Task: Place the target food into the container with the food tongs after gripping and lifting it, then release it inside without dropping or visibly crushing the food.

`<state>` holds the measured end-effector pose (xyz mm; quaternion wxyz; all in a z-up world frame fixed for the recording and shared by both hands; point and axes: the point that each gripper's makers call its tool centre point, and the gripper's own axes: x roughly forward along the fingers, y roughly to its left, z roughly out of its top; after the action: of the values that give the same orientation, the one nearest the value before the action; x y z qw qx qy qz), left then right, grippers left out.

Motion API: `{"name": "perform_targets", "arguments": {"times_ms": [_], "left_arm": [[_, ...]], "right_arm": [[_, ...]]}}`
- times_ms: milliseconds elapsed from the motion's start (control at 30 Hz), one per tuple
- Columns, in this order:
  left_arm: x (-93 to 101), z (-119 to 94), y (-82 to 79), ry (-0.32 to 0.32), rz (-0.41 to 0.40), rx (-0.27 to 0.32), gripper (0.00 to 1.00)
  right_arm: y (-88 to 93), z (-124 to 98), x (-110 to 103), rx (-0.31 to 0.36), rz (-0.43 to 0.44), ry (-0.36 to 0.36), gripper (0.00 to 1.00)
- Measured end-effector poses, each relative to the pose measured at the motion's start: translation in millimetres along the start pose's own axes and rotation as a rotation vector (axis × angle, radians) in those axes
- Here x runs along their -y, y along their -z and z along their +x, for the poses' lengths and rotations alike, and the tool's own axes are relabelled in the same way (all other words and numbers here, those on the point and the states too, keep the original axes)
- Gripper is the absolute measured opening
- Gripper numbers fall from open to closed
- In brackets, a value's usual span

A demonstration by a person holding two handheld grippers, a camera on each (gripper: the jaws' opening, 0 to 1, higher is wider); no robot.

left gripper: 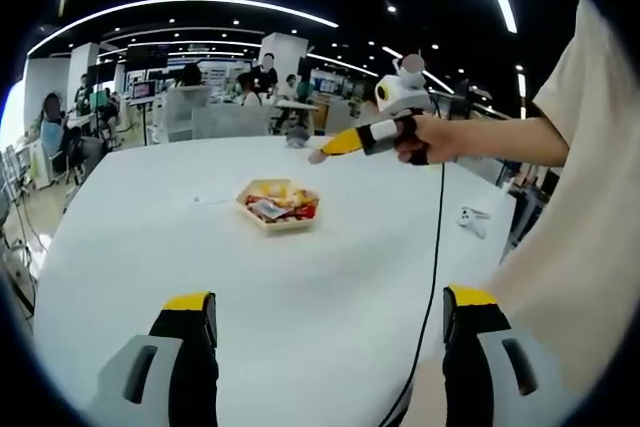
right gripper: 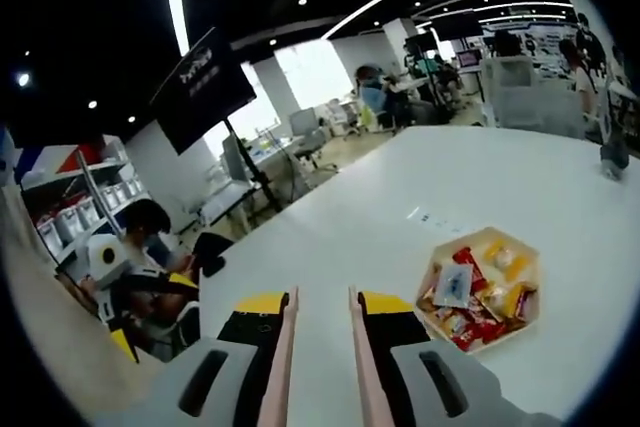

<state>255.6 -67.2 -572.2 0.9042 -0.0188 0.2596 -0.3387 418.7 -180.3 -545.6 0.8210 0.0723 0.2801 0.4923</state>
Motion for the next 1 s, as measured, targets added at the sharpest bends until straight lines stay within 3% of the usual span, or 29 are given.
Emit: {"name": "perform_targets", "arguments": {"times_ms": [200, 500, 667, 867, 1000], "left_arm": [[4.6, 0.9, 1.8, 0.014, 0.007, -0.005, 0.92], [9.5, 0.5, -0.1, 0.031, 0.01, 0.002, 0.88], [13.6, 0.5, 0.3, 0.056, -0.007, -0.016, 0.69], [16.5, 5.2, -3.1, 0.077, 0.013, -0.017, 0.69], [16.8, 8.2, -5.4, 0.085, 0.043, -0.021, 0.63]], "right_arm": [[9.3, -3.7, -7.9, -0.002, 0.004, -0.016, 0.27], [23.4, -8.5, -34.5, 0.01, -0.012, -0.109, 0.28], [28.8, -11.5, -48.3, 0.017, -0.007, -0.147, 0.28], [33.3, -14.4, -59.1, 0.018, -0.005, -0.171, 0.28], [36.0, -16.1, -69.2, 0.018, -0.002, -0.189, 0.28]]}}
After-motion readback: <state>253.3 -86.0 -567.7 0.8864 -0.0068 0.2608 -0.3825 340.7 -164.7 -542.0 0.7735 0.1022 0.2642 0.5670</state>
